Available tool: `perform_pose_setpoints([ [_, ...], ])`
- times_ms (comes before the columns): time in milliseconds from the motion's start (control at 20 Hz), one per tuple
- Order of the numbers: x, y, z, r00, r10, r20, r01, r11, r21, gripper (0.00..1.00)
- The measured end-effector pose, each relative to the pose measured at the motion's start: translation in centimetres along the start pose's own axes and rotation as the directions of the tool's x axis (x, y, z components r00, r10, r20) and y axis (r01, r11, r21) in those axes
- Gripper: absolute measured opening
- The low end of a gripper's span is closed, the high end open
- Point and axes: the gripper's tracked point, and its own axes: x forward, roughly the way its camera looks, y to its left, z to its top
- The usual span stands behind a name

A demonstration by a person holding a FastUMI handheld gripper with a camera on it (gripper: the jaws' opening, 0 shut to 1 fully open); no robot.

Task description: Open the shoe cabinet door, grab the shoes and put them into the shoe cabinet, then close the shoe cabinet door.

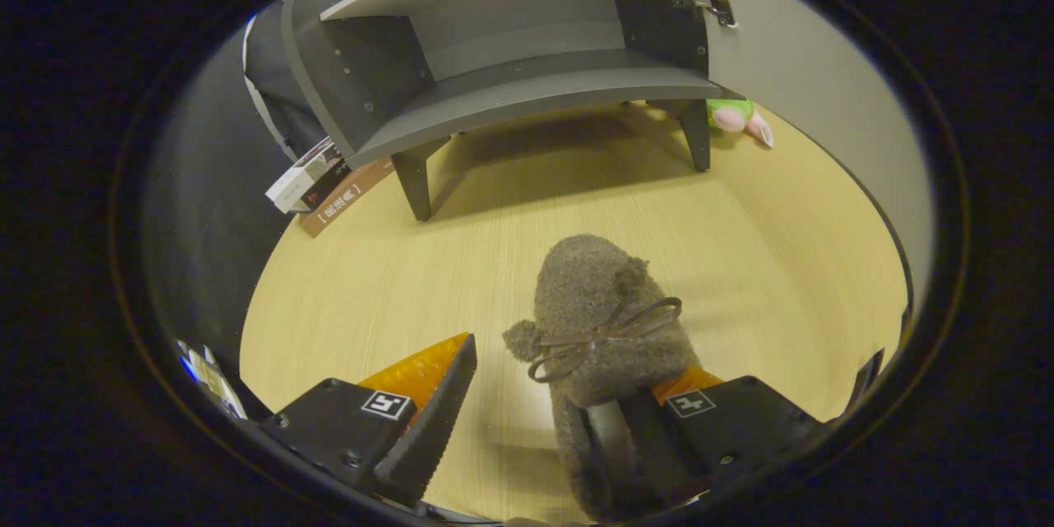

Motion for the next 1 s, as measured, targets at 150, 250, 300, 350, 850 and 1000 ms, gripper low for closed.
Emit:
perform_pose_setpoints([
  [150,0.3,-0.3,-0.1,0.999,-0.030,-0.028,0.029,0.999,-0.019,0.66],
  [250,0.6,-0.8,-0.1,0.998,-0.052,-0.039,0.051,0.998,-0.022,0.51],
  [300,0.6,-1.7,0.0,0.997,-0.072,-0.042,0.071,0.997,-0.024,0.43],
  [350,0.4,-1.8,0.0,0.997,-0.060,-0.039,0.059,0.998,-0.026,0.35],
  [850,-4.6,1.3,3.8,0.999,0.054,0.006,-0.054,0.995,-0.082,0.07],
  [1000,-8.3,2.4,7.5,0.993,0.083,0.090,-0.072,0.991,-0.117,0.07],
])
